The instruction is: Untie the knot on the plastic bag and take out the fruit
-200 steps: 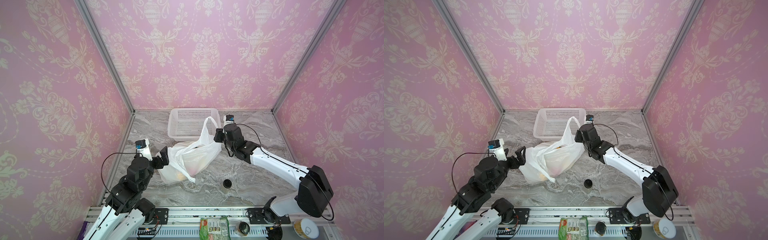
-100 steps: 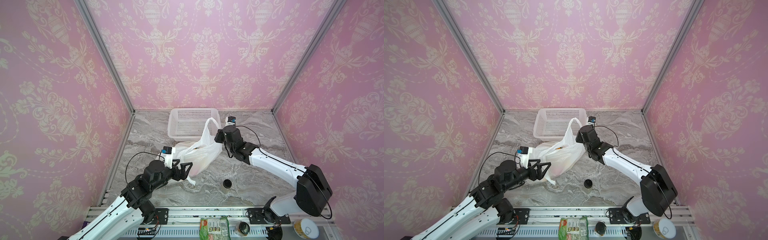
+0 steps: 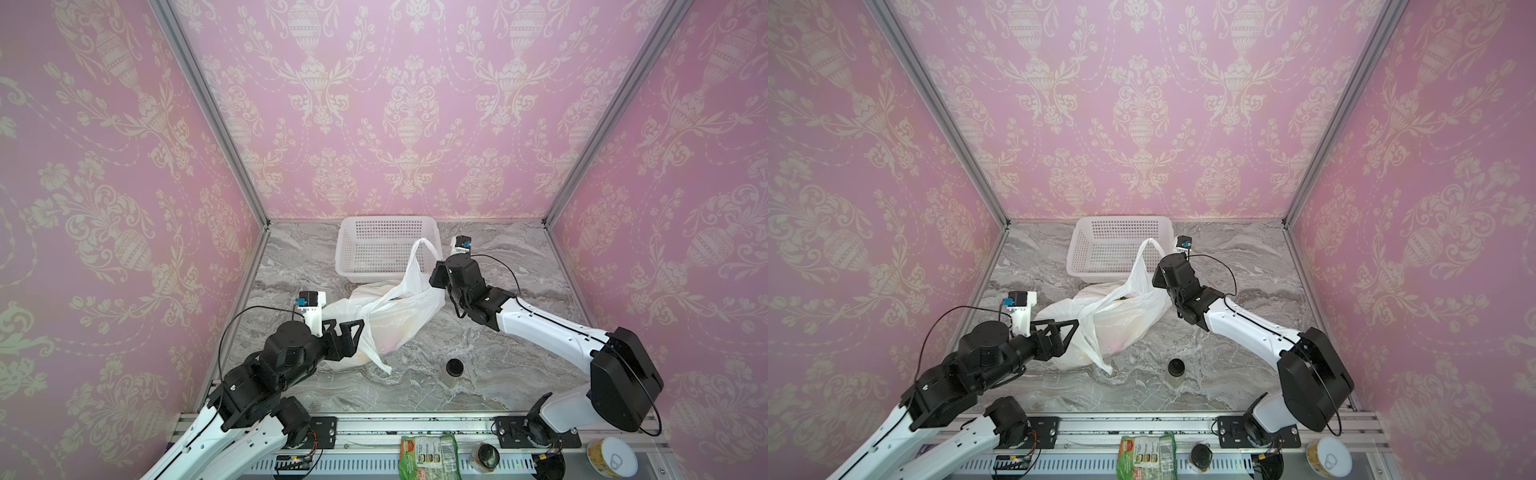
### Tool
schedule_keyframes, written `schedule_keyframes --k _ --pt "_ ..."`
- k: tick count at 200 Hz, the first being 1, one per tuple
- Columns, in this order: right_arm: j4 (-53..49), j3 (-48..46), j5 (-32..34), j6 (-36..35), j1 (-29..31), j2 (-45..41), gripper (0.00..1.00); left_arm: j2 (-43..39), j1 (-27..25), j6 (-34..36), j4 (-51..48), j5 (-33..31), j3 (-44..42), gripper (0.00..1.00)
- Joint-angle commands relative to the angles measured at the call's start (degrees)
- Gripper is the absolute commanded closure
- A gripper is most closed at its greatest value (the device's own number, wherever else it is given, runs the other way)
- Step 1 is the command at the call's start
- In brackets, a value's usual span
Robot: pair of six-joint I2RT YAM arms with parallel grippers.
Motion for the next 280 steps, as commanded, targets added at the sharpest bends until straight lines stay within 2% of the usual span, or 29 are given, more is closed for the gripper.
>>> schedule_keyframes --k 1,22,40,52,79,104,119,131,150,166,205,236,254,280 --pt "1.4 -1.1 1.9 1.6 -0.3 0.5 1.00 -0.7 -0.4 -0.8 -11.6 0.1 2.2 0.10" --pt "2.1 -0.8 0.7 1.8 -0.3 1.1 1.00 -0.1 -0.4 -2.7 -8.2 6.5 -3.6 0.10" --pt "1.6 -0.4 0.1 1.9 -0.3 1.1 1.00 3.0 -0.5 -5.2 2.3 15.0 -11.4 0.13" --pt "1.5 -0.5 0.2 1.9 -0.2 1.1 1.00 5.6 -0.9 -7.0 9.6 17.6 -15.3 0.14" --pt "1.9 -1.1 -0.1 1.9 0.2 0.8 1.00 11.3 -2.3 -8.4 20.2 18.4 -19.3 0.13" --pt "1.0 -1.0 0.0 1.7 0.6 0.4 1.00 14.4 -2.3 -7.9 24.3 16.1 -19.2 0.12" --pt "1.2 -1.5 0.3 1.4 0.8 0.1 1.00 16.1 -2.3 -7.8 26.9 15.5 -19.3 0.16" --pt "1.6 -1.9 0.4 1.5 0.9 -0.1 1.00 17.5 -2.3 -8.3 30.0 16.6 -19.8 0.28" --pt "1.7 -2.2 0.4 1.5 0.9 -0.2 1.00 18.5 -2.3 -8.1 31.4 17.2 -19.3 0.73" --pt "0.8 -2.0 0.9 1.2 0.9 -0.2 1.00 17.3 -2.2 -5.8 26.7 13.8 -16.5 1.00" --pt "3.8 -7.1 6.6 3.1 0.9 -4.4 1.00 8.0 -2.2 1.0 16.1 -1.3 -8.6 1.00" --pt "1.7 -8.2 10.8 4.1 1.0 -8.0 1.00 10.4 -1.2 5.8 14.2 -6.1 0.2 1.00" --pt "2.0 -8.8 12.8 4.2 1.0 -10.1 1.00 14.8 1.7 7.6 16.5 -2.5 4.1 1.00" --pt "-1.1 -7.0 16.3 4.1 1.0 -11.7 1.00 21.8 12.6 4.7 21.7 13.0 8.4 1.00"
